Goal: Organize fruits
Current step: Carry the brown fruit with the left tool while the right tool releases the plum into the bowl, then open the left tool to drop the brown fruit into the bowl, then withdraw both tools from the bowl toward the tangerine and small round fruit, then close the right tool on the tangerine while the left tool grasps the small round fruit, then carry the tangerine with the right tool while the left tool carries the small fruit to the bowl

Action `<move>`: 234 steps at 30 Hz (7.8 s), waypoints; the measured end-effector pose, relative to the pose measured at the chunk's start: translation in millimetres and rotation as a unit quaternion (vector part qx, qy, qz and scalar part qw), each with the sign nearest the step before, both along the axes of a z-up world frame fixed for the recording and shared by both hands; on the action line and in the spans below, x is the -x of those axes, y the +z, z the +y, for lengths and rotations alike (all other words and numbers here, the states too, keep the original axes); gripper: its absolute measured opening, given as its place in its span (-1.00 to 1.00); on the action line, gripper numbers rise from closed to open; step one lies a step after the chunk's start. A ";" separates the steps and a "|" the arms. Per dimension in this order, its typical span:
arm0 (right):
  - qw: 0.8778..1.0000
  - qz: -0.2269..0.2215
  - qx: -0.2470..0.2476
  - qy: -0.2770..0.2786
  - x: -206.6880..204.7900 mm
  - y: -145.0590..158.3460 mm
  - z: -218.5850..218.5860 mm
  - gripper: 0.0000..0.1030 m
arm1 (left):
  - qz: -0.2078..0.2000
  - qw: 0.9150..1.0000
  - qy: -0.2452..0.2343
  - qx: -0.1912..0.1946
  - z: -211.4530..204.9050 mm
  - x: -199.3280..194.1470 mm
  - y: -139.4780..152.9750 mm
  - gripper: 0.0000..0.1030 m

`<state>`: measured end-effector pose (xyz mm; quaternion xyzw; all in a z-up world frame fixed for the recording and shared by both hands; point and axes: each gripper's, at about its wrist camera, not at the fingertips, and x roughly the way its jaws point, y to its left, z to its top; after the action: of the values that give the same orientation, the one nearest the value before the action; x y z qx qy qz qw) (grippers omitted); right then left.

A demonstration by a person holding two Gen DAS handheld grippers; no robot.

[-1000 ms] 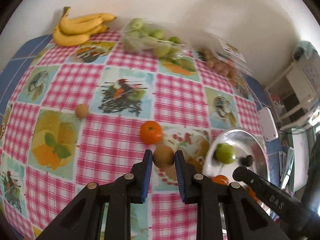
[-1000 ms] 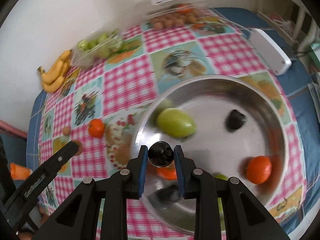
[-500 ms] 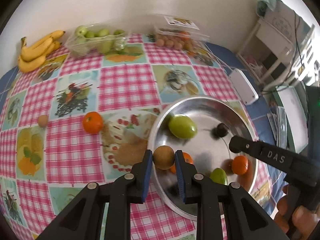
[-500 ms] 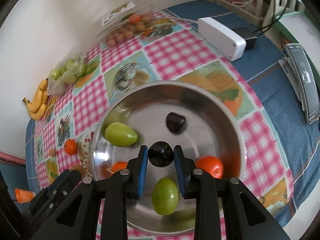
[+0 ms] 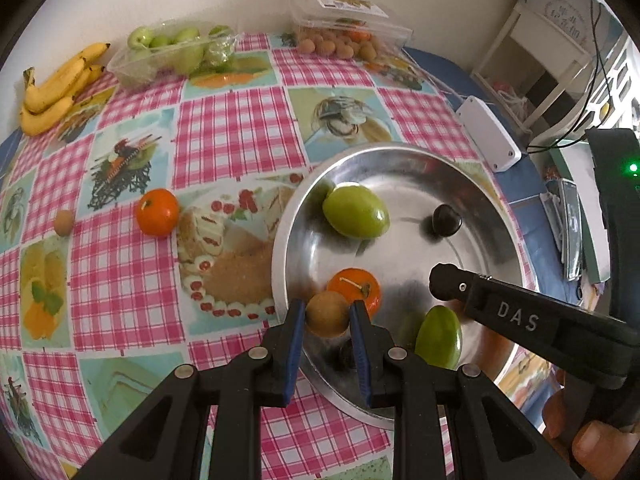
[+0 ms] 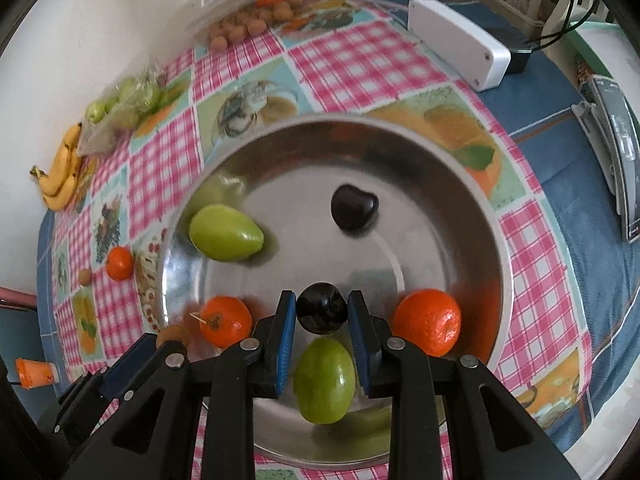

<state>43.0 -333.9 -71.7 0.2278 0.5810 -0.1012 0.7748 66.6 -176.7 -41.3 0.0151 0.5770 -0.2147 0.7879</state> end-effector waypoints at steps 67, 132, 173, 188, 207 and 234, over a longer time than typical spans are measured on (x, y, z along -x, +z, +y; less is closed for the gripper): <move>0.995 -0.020 0.071 0.068 -15.1 7.5 36.0 0.99 | -0.014 0.981 0.176 -0.083 97.4 -36.3 -12.7 1.00; 0.980 -0.081 0.056 0.172 -76.3 17.2 188.6 0.99 | -0.070 0.953 0.294 -0.036 257.9 -82.5 18.4 1.00; 0.977 -0.067 0.058 0.191 -119.7 0.4 208.2 -0.29 | -0.016 0.970 0.240 0.032 222.6 -135.3 -30.6 -0.51; 0.980 -0.073 0.059 0.177 -83.6 23.7 194.5 -0.29 | -0.047 0.971 0.231 0.042 212.7 -95.6 16.7 -0.51; 0.980 -0.087 0.056 0.168 -27.1 47.8 174.2 -0.29 | -0.061 0.974 0.216 0.044 189.9 -43.4 43.4 -0.51; 0.998 -0.043 0.039 -0.003 12.7 37.4 18.8 -0.28 | -0.046 0.995 0.073 0.058 56.8 -3.6 44.6 -0.51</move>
<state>30.3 -315.1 -34.3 0.2037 0.5420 -0.1164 0.8070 70.2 -119.9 3.3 -0.0627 0.5259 -0.1887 0.8270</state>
